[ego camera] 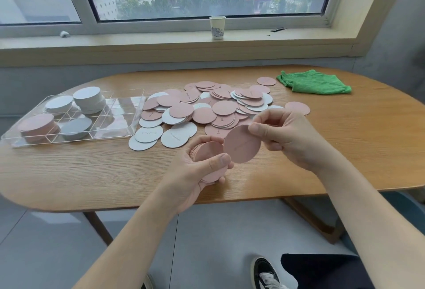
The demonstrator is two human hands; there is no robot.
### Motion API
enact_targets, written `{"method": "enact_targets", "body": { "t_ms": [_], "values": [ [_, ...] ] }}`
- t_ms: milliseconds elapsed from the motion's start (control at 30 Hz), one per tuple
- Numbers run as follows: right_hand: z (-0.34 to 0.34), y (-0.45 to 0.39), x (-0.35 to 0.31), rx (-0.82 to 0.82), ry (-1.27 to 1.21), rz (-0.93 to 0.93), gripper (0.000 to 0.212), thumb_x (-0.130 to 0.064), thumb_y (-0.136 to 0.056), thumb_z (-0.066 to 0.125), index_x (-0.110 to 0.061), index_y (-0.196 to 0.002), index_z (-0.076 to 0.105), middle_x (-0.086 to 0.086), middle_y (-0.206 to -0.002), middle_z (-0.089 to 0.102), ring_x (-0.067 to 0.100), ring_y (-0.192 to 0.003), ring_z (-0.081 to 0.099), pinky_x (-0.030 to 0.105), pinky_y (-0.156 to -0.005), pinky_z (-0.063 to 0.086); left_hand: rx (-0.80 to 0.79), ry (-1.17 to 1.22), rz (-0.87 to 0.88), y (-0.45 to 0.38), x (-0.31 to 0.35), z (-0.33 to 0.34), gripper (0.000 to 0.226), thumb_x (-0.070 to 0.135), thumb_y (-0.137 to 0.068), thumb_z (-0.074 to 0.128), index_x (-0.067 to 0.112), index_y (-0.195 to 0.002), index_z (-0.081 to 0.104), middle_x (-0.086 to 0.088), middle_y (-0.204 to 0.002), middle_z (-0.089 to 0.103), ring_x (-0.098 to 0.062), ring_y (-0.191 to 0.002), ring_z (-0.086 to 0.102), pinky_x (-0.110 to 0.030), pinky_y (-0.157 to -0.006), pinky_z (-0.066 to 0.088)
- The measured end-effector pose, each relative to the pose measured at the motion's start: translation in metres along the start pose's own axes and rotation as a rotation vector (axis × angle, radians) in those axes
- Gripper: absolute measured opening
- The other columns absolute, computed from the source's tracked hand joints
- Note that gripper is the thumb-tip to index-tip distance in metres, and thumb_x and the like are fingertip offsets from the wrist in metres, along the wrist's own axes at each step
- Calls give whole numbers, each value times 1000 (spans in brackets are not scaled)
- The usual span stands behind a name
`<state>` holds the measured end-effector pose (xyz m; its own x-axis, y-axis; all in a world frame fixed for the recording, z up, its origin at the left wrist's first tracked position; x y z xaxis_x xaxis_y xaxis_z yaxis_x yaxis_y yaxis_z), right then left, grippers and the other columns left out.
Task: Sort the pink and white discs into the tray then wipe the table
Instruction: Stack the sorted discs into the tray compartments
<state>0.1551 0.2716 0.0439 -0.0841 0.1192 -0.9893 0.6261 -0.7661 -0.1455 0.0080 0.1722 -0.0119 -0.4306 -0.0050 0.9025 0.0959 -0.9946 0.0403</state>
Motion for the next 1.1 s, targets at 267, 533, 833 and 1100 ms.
{"method": "enact_targets", "body": {
  "t_ms": [267,533,833,1100],
  "values": [
    [49,-2,6,-63,239,-48,12,-12,-81,82,-5,-83,73,12,-69,67,15,-62,61,27,-48,47,-31,0,15,2,2,3,50,11,-72,91,9,-115,65,-24,-103,71,-36,-89,69,-36,-58,55],
    [-10,-18,21,231,509,-30,10,-27,-82,83,-19,-83,76,1,-71,72,13,-67,67,29,-58,52,1,25,23,2,1,-5,44,-1,-79,74,9,-122,66,-24,-110,70,-36,-94,71,-34,-63,60],
    [-116,-29,28,544,916,71,39,-40,-85,79,-13,-113,72,4,-108,70,16,-97,61,25,-86,43,17,4,32,-5,0,-6,43,-3,-76,76,10,-116,67,-23,-115,70,-35,-96,70,-40,-72,52],
    [-144,-36,53,540,999,177,58,-53,-72,85,-23,-118,69,-4,-114,65,20,-110,60,38,-103,46,29,-41,13,-28,-8,21,41,0,-73,79,15,-110,70,-20,-113,72,-34,-96,72,-39,-71,54]
  ]
}}
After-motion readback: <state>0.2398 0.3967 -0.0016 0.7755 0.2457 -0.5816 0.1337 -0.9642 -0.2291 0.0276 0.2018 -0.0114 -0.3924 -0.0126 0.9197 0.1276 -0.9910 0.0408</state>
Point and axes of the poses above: each hand's wrist, its own y-axis away from the middle knuckle, its own z-axis out of the palm, x = y × z, the point moved 9 cm from there along -y, towards the middle knuckle
